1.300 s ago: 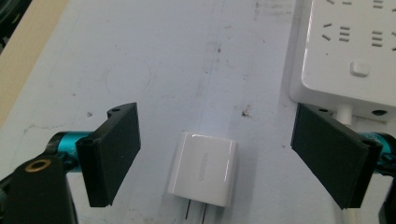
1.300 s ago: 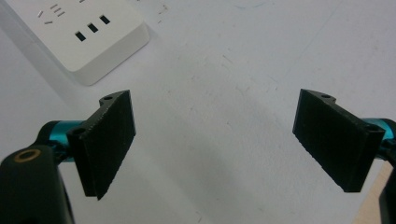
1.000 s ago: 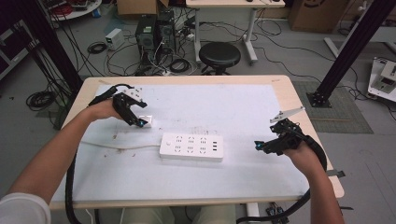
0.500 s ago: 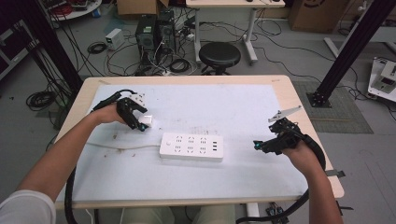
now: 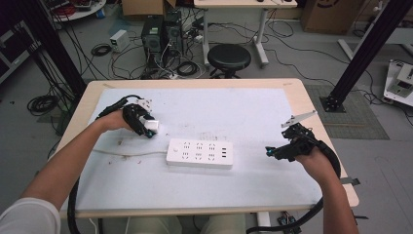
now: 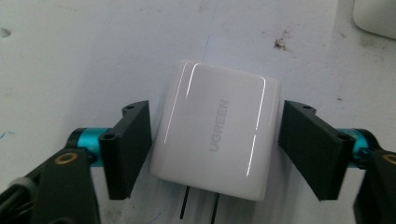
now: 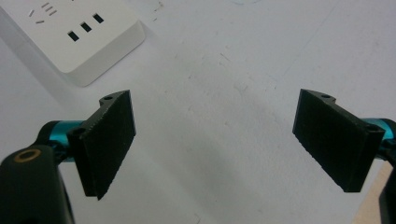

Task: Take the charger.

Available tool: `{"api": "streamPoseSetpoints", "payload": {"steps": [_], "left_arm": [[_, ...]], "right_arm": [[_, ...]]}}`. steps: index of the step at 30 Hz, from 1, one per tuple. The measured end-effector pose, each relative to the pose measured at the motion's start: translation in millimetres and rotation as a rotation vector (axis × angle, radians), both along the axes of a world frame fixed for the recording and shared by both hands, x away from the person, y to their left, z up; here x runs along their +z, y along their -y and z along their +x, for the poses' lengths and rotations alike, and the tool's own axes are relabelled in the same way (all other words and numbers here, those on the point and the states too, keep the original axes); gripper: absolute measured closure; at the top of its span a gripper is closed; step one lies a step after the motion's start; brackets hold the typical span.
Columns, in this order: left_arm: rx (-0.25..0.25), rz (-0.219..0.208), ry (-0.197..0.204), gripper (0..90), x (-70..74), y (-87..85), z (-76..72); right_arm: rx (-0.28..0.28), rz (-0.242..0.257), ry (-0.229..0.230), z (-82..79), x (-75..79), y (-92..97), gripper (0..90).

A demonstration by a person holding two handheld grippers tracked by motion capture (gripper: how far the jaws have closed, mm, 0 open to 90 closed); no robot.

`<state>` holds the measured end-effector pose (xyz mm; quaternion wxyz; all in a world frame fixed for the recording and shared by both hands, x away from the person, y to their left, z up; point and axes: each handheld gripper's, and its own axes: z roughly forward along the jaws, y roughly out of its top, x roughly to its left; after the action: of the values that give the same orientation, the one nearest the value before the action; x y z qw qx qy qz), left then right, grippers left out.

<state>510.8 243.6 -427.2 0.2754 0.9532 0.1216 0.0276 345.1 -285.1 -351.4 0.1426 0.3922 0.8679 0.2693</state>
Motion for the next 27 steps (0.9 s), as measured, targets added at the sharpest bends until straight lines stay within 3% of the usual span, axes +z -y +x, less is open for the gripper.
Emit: {"api": "streamPoseSetpoints", "payload": {"steps": [5,7,8,13,14,16,19,20,27], "left_arm": [[0.009,-0.004,0.0,36.4,0.5,-1.6,0.0],[0.006,0.013,0.006,38.2,2.2,-2.7,-0.1],[0.034,-0.008,-0.001,42.5,1.4,-3.2,-1.6],[0.048,0.0,0.009,42.6,2.2,-3.4,-3.4],[0.08,-0.004,0.016,42.6,3.3,-4.5,-5.7],[0.086,-0.001,0.027,42.6,5.4,-5.9,-6.2],[0.129,-0.027,0.046,42.6,12.2,-9.7,-10.7],[0.164,-0.051,0.055,42.6,17.2,-11.1,-16.2],[0.204,-0.073,0.1,42.7,33.4,-11.0,-37.9]], "right_arm": [[-0.004,-0.002,0.006,0.5,0.1,0.0,13.3],[-0.007,-0.002,0.004,0.6,0.1,0.1,13.3],[-0.011,-0.002,0.007,1.2,-0.2,0.8,13.3],[-0.039,-0.01,0.012,1.2,0.3,1.8,13.3],[-0.052,-0.009,0.013,0.6,0.6,2.0,13.3],[-0.065,-0.01,0.023,0.5,0.5,3.3,13.3],[-0.075,-0.013,0.03,0.3,0.1,3.6,13.3],[-0.078,-0.012,0.031,-0.4,-0.5,2.3,13.3],[-0.081,-0.008,0.038,-3.2,-0.8,0.0,16.5]]}}
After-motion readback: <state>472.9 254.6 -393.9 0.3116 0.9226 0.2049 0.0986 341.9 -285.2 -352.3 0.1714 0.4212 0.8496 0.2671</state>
